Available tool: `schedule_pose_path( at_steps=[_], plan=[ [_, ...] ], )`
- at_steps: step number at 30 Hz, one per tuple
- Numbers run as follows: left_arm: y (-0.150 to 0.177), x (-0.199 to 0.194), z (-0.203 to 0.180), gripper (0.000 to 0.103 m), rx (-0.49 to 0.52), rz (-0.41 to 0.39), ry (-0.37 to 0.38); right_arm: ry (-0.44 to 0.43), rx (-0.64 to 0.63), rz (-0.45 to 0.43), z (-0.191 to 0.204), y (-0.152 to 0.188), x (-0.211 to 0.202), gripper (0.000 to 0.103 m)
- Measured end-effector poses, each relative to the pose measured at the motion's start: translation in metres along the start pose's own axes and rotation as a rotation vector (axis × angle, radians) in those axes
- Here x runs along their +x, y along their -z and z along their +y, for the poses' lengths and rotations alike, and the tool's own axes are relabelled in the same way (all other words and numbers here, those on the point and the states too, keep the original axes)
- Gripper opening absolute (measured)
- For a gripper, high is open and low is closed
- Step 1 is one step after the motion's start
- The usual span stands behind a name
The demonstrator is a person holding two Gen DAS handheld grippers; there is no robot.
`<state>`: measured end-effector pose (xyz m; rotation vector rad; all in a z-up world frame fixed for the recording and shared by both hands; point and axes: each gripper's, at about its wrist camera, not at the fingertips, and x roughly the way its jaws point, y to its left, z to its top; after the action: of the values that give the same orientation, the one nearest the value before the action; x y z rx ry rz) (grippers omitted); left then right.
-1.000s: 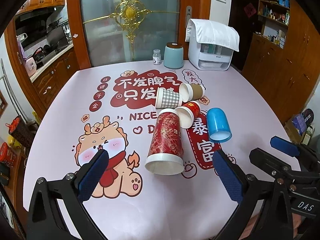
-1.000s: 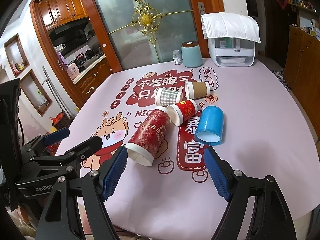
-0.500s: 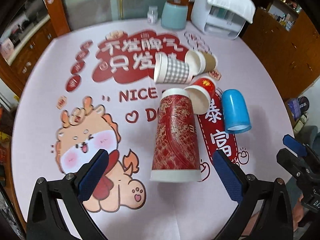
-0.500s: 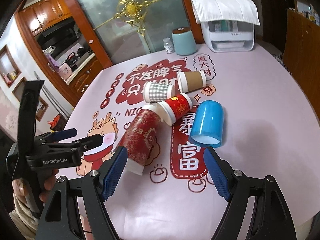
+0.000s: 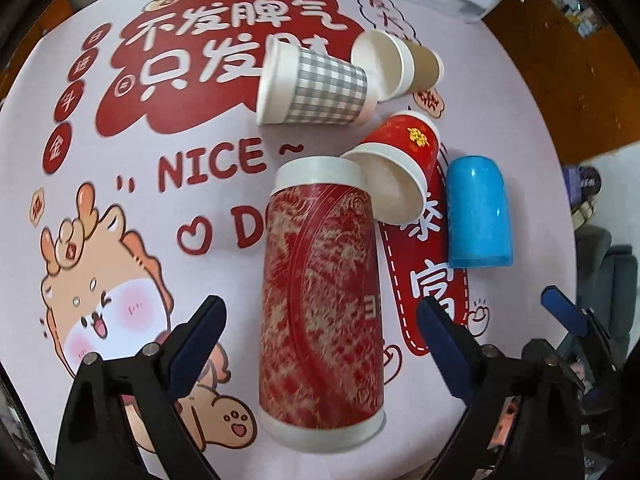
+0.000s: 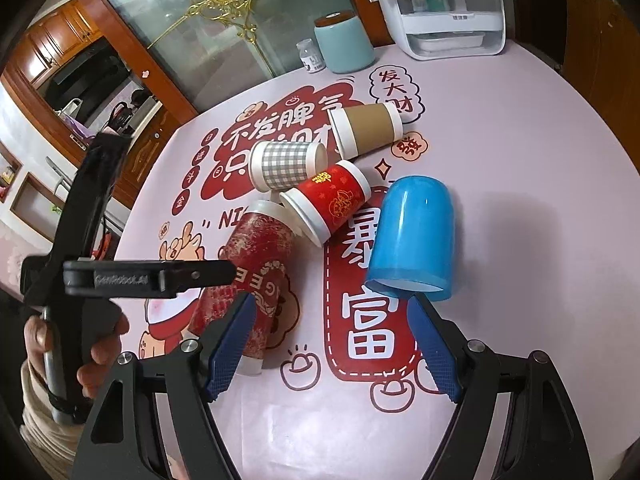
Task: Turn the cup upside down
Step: 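Move the left gripper toward the large red patterned cup lying sideways, then close the left gripper around the body of the red cup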
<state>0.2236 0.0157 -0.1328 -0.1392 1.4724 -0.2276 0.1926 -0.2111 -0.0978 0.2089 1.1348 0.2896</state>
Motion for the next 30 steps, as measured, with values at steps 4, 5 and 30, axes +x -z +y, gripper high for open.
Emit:
schedule_pose_path(
  at_steps=[4, 5, 30],
  plan=[
    [-0.016, 0.015, -0.004, 0.091, 0.021, 0.050, -0.050, 0.010, 0.002, 0.000, -0.003, 0.002, 0.001, 0.080],
    [-0.019, 0.018, -0.004, 0.086, 0.020, 0.064, -0.053, 0.009, 0.004, 0.000, -0.003, 0.004, 0.000, 0.080],
    [0.022, -0.010, -0.004, 0.070, -0.053, 0.075, 0.015, 0.001, 0.045, -0.002, -0.018, 0.018, -0.009, 0.074]
  ],
)
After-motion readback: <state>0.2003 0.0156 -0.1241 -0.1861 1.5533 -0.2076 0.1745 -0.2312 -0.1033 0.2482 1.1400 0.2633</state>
